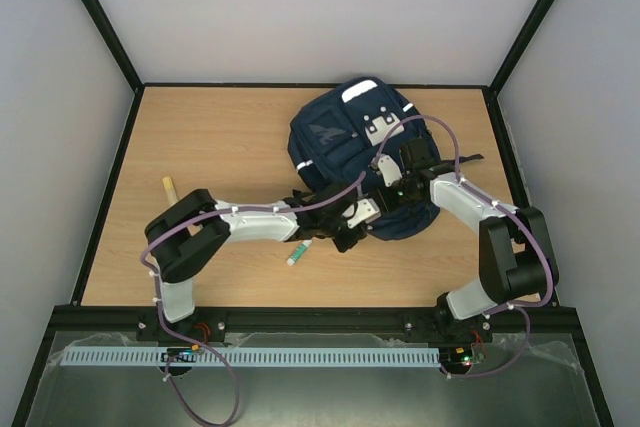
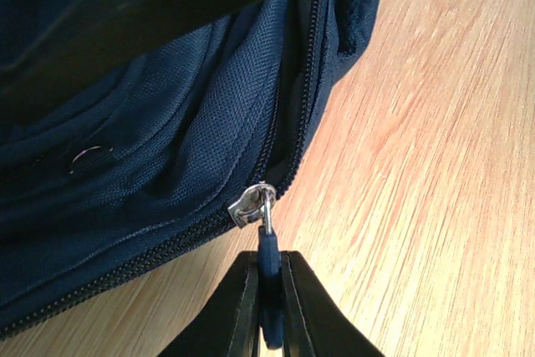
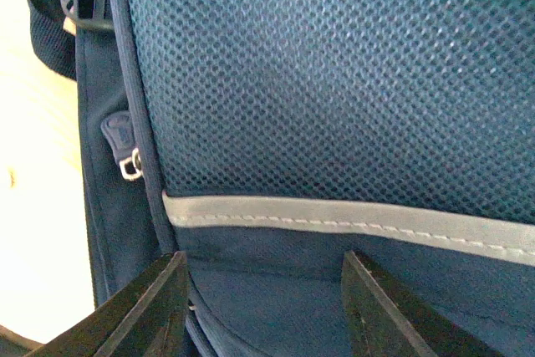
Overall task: Pack the student bag
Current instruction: Zip the student bag at the center of the board.
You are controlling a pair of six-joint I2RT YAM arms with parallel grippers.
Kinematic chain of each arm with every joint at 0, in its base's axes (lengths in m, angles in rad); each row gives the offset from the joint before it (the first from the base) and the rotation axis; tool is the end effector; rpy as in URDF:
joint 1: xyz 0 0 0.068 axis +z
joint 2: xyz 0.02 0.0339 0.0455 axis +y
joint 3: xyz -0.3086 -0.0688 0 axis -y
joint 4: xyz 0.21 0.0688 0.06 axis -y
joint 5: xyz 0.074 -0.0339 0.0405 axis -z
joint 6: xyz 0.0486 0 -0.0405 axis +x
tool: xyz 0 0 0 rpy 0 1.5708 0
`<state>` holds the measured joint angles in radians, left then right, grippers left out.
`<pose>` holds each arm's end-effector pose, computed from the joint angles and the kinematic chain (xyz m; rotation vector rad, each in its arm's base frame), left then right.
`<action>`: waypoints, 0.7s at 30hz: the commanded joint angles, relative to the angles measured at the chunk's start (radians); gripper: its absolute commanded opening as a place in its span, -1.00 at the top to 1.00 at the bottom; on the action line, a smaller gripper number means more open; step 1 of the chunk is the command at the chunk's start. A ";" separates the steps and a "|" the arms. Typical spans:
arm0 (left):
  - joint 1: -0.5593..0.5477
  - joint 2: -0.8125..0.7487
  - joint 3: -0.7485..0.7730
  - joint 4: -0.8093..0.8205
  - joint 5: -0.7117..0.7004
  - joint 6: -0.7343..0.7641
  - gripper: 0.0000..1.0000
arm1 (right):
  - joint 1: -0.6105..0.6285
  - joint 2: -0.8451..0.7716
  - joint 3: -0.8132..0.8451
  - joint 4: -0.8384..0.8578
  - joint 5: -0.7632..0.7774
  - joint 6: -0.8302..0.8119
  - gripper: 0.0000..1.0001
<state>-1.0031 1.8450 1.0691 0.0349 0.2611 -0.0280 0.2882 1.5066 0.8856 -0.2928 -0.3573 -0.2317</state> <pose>0.1963 -0.3311 0.2247 1.2583 2.0741 -0.8026 0.2626 0.0956 0.2534 -0.7777 2.3357 0.4672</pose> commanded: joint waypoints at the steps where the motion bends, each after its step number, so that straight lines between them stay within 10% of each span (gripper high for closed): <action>1: -0.060 0.049 0.074 -0.004 0.068 0.011 0.95 | -0.001 0.005 0.010 -0.040 -0.010 -0.001 -0.02; 15: -0.165 0.134 0.181 0.092 -0.049 -0.016 0.93 | -0.016 -0.007 0.021 -0.058 -0.046 0.002 0.04; 21: -0.167 0.026 0.165 -0.054 -0.166 0.020 0.20 | -0.079 -0.107 0.031 -0.072 -0.071 0.019 0.04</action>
<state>-1.1271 1.9537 1.2106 0.0227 0.1303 -0.0521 0.2298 1.4860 0.8890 -0.3302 -0.3664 -0.2466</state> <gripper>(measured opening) 0.281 0.482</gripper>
